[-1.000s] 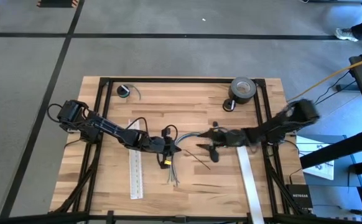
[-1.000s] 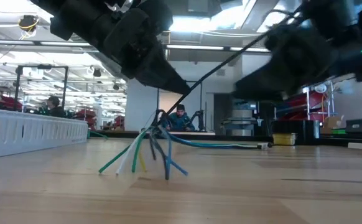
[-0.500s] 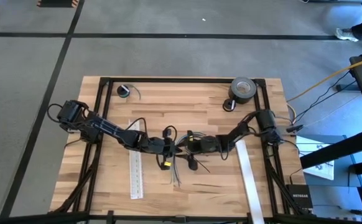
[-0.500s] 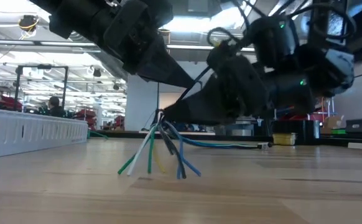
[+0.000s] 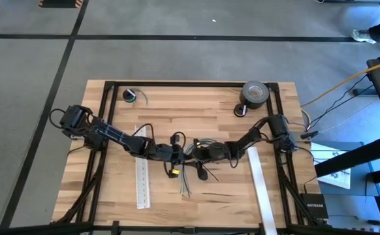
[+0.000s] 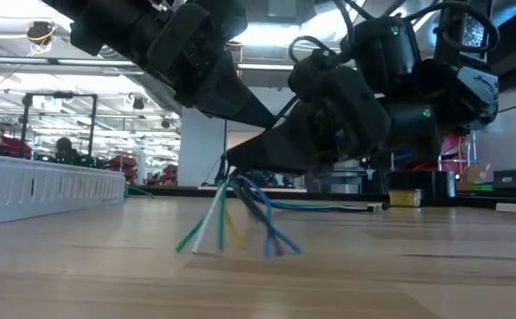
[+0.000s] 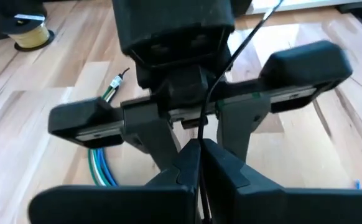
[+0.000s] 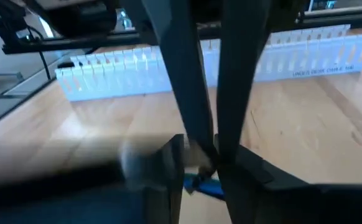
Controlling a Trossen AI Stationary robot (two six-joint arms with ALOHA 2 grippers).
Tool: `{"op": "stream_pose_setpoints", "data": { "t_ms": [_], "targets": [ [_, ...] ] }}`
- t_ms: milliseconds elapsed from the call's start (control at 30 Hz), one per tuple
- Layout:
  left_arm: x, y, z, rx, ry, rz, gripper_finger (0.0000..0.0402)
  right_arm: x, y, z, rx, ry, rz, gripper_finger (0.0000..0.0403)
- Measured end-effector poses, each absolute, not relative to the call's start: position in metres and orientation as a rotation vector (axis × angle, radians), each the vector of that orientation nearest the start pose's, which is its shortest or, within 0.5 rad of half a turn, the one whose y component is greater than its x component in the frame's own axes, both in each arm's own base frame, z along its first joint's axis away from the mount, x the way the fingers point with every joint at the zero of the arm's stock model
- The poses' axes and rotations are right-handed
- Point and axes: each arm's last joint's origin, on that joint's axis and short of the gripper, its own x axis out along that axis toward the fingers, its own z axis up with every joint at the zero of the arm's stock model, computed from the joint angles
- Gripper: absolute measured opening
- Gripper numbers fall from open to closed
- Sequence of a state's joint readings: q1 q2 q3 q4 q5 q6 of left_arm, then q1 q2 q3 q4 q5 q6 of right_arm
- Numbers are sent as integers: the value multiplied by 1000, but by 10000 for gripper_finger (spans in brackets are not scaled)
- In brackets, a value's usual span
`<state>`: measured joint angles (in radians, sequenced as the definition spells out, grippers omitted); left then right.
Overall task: Ziptie cables
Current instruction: Wrap the colored cables with the black zip tie
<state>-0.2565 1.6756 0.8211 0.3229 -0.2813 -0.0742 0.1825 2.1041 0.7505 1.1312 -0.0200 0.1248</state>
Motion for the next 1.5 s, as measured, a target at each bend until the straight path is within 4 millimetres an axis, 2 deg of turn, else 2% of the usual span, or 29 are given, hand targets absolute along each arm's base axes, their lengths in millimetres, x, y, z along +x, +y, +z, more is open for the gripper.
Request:
{"op": "stream_pose_setpoints", "data": {
  "t_ms": [300, 500, 600, 800, 1033, 1267, 1367, 1500],
  "targets": [
    [327, -77, 172, 67, 508, 45, 0, 353, 66, 87, 106, 229, 187, 63],
    [328, -77, 174, 68, 496, 44, 0, 360, 67, 82, 97, 294, 185, 6],
    [328, -77, 175, 78, 485, 41, 0, 365, 69, 74, 92, 359, 195, 3],
    [325, -76, 185, 93, 463, 53, 0, 369, 70, 72, 71, 416, 199, 0],
    [319, -75, 190, 122, 486, 65, 0, 378, 81, 64, 59, 456, 214, 0],
    [313, -71, 186, 18, 573, 139, 0, 378, 81, 63, 49, 471, 233, 0],
    [311, -70, 183, -16, 607, 151, 13, 378, 82, 63, 46, 473, 239, 0],
    [303, -70, 190, -86, 642, 131, 59, 378, 82, 62, 40, 473, 251, 0]
  ]
}}
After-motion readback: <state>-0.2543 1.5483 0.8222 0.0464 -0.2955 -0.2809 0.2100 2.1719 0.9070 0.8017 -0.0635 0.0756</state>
